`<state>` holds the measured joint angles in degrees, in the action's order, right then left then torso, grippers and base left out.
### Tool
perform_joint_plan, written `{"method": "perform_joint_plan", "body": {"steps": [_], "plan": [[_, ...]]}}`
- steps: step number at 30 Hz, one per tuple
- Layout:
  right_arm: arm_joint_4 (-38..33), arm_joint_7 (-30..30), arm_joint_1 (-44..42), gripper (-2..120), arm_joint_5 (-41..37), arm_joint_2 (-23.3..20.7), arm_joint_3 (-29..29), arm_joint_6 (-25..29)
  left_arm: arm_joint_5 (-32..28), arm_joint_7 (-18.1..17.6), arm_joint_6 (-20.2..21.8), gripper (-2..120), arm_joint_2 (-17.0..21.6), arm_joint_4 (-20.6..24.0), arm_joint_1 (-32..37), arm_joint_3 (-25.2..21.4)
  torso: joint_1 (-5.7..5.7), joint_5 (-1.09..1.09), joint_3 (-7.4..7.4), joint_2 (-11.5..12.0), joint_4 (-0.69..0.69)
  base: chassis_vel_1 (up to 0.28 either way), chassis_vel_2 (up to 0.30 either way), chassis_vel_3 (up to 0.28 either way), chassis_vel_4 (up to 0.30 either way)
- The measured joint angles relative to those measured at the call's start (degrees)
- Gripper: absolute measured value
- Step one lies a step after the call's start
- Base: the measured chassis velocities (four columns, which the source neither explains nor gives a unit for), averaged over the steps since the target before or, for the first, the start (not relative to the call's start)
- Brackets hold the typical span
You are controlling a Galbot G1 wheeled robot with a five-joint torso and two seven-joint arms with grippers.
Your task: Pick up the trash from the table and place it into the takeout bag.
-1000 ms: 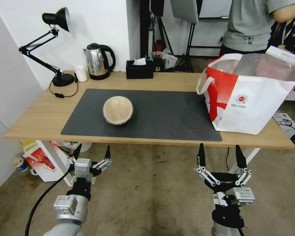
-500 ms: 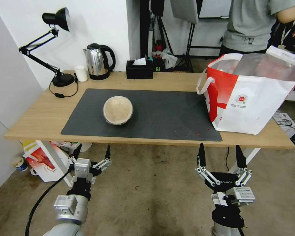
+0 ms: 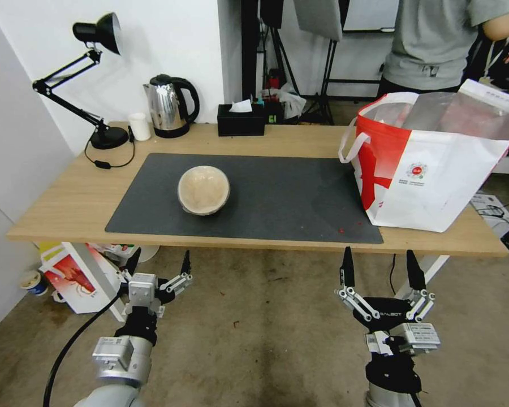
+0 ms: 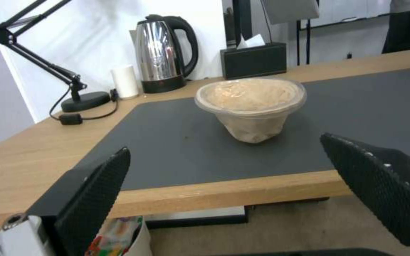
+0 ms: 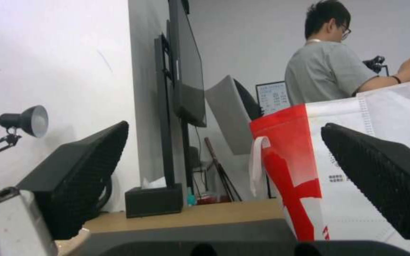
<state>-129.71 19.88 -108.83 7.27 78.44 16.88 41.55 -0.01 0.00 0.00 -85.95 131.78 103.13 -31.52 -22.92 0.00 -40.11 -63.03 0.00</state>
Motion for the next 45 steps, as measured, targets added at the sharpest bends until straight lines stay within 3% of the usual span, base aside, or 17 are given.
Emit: {"method": "perform_joint_plan", "body": {"steps": [7, 11, 13, 15, 18, 19, 23, 24, 28, 29, 35, 45], "plan": [[0.0, 0.0, 0.0, 100, 0.0, 0.0, 0.0, 0.0, 0.0, 0.0, -0.9, 100, 0.0, 0.0, -0.2, -0.3, 0.00, 0.01, 0.00, 0.0, -0.01, 0.000, 0.000, 0.000, 0.000], [0.0, 0.0, 0.0, 100, 0.0, 0.0, 0.0, 0.0, 0.1, -0.4, -3.9, 100, 0.1, -0.3, -0.7, -1.3, 0.00, 0.01, 0.00, 0.0, 0.00, 0.000, 0.000, 0.000, 0.000], [0.0, 0.0, 0.0, 100, 0.0, 0.0, 0.0, 0.0, 0.3, -1.0, -8.6, 100, 0.3, -0.8, -1.6, -2.9, 0.00, 0.00, 0.00, 0.0, 0.00, 0.000, 0.000, 0.000, 0.000], [0.0, 0.0, 0.0, 100, 0.0, 0.0, 0.0, 0.0, 0.4, -1.2, -9.8, 100, 0.3, -1.0, -1.8, -3.3, 0.00, 0.00, 0.00, 0.0, 0.00, 0.000, 0.000, 0.000, 0.000], [0.0, 0.0, 0.0, 100, 0.0, 0.0, 0.0, 0.0, 0.7, -2.2, -16.6, 100, 0.6, -1.8, -3.1, -5.6, 0.00, 0.00, 0.00, 0.0, 0.00, 0.000, 0.000, 0.000, 0.000], [0.0, 0.0, 0.0, 100, 0.0, 0.0, 0.0, 0.0, 0.7, -2.2, -16.6, 100, 0.6, -1.8, -3.1, -5.6, 0.00, 0.00, 0.00, 0.0, 0.00, 0.000, 0.000, 0.000, 0.000], [0.0, 0.0, 0.0, 100, 0.0, 0.0, 0.0, 0.0, 1.0, -3.2, -24.1, 100, 0.9, -2.6, -4.6, -8.1, 0.00, 0.00, 0.00, 0.0, 0.00, 0.000, 0.000, 0.000, 0.000], [0.0, 0.0, 0.0, 100, 0.0, 0.0, 0.0, 0.0, 1.0, -3.2, -24.1, 100, 0.9, -2.6, -4.6, -8.1, 0.00, 0.00, 0.00, 0.0, 0.00, 0.000, 0.000, 0.000, 0.000], [0.0, 0.0, 0.0, 100, 0.0, 0.0, 0.0, 0.0, 1.3, -4.2, -31.3, 100, 1.2, -3.4, -5.9, -10.5, 0.00, 0.00, 0.00, 0.0, 0.00, 0.000, 0.000, 0.000, 0.000], [0.0, 0.0, 0.0, 100, 0.0, 0.0, 0.0, 0.0, 1.3, -4.2, -31.3, 100, 1.2, -3.4, -5.9, -10.5, 0.00, 0.00, 0.00, 0.0, 0.00, 0.000, 0.000, 0.000, 0.000], [0.0, 0.0, 0.0, 100, 0.0, 0.0, 0.0, 0.0, 1.7, -5.3, -40.2, 100, 1.9, -3.4, -7.7, -13.6, -0.01, -0.03, 0.00, 0.0, 0.00, 0.000, 0.000, 0.000, 0.000], [0.0, 0.0, 0.0, 100, 0.0, 0.0, 0.0, 0.0, 1.7, -5.3, -41.2, 100, 2.4, -2.2, -8.1, -13.9, 0.00, 0.00, 0.00, 0.0, 0.00, 0.000, 0.000, 0.000, 0.000]]}}
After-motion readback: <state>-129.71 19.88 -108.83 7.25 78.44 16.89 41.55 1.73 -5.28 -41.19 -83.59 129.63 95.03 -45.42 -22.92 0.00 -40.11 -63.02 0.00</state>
